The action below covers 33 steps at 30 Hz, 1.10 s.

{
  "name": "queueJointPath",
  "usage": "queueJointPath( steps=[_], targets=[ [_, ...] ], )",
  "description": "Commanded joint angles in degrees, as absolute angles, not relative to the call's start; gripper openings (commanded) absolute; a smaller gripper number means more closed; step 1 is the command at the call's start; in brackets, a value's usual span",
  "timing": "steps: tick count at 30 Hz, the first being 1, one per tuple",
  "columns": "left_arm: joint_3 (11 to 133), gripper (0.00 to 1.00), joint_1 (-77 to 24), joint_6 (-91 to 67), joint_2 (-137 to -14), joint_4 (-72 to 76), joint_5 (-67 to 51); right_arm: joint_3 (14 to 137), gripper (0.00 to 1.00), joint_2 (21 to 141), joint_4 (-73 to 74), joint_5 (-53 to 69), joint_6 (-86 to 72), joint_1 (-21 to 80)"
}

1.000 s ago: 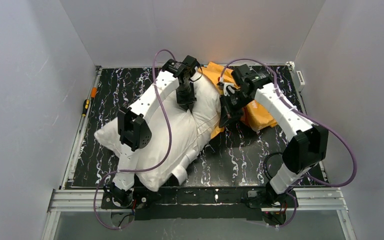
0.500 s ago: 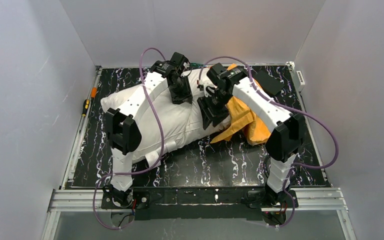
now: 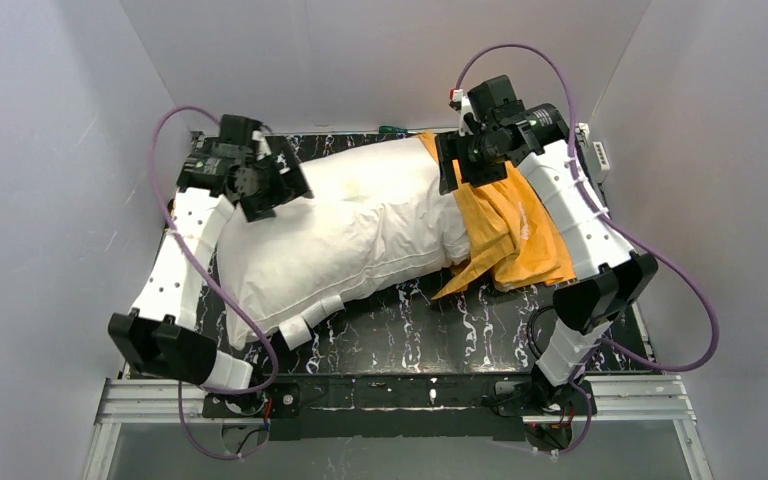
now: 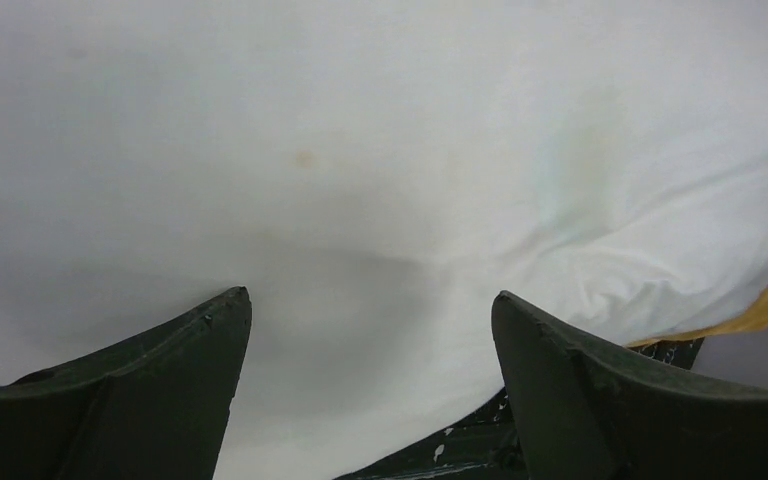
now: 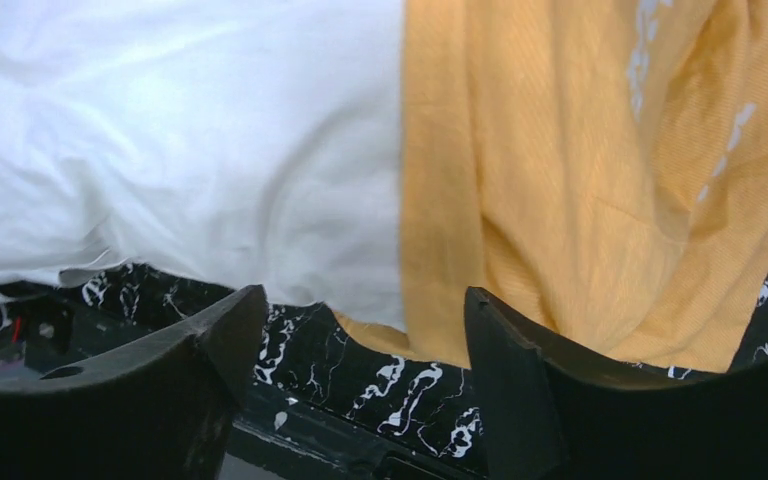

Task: Put the pillow into the pillowcase
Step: Stuff the pillow into the pillowcase.

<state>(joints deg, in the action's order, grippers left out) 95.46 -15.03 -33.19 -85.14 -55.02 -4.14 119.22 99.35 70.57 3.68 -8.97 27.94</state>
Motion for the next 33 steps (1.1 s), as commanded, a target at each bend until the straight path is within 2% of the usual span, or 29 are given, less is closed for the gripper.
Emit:
queueJointPath(
  steps=[1, 5, 8, 10, 13, 17, 22, 23, 26, 28, 30, 33],
  targets=[
    [87.4, 0.89, -6.4, -30.3, -79.7, -62.4, -3.9, 121.1, 0.75, 103.8, 72.2, -2.8, -8.1, 27.5],
    [79.9, 0.89, 0.7, -29.6, -78.1, -64.1, -8.3, 117.7, 0.57, 103.9, 71.7, -2.4, -8.2, 26.8],
    [76.1, 0.86, 2.8, -29.2, -78.3, -63.5, -11.1, 116.0, 0.24, 103.0, 70.6, 0.5, -8.1, 26.0],
    [73.9, 0.81, 2.9, -29.5, -79.1, -61.4, -15.1, 116.7, 0.02, 103.0, 70.9, 3.8, -8.0, 25.9],
    [70.7, 0.65, 2.8, -31.1, -80.1, -56.1, -22.2, 119.0, 0.01, 102.9, 71.4, 10.3, -7.6, 25.9],
    [68.2, 0.33, 2.0, -35.5, -81.4, -46.7, -30.0, 119.9, 0.01, 100.8, 67.5, 25.0, -8.1, 25.9],
    [71.6, 0.03, -3.2, -39.9, -86.1, -42.3, -32.2, 111.5, 0.01, 95.5, 50.4, 43.2, -16.6, 26.1],
    [72.7, 0.0, -4.5, -40.9, -87.1, -41.3, -32.2, 108.3, 0.01, 94.5, 44.8, 46.4, -19.7, 26.1],
    [75.9, 0.0, -9.8, -44.6, -90.2, -38.7, -31.4, 96.3, 0.01, 93.3, 22.1, 56.4, -35.4, 27.5],
    [77.4, 0.0, -13.0, -47.8, -91.6, -36.6, -30.9, 91.0, 0.01, 94.5, 12.0, 57.1, -45.0, 28.7],
    [78.4, 0.0, -15.1, -49.3, -91.9, -36.0, -29.0, 89.8, 0.01, 97.0, 18.2, 54.6, -45.3, 29.0],
    [77.0, 0.0, -15.5, -49.9, -89.9, -37.1, -25.0, 97.8, 0.01, 101.8, 44.2, 44.1, -30.0, 28.5]
  ],
)
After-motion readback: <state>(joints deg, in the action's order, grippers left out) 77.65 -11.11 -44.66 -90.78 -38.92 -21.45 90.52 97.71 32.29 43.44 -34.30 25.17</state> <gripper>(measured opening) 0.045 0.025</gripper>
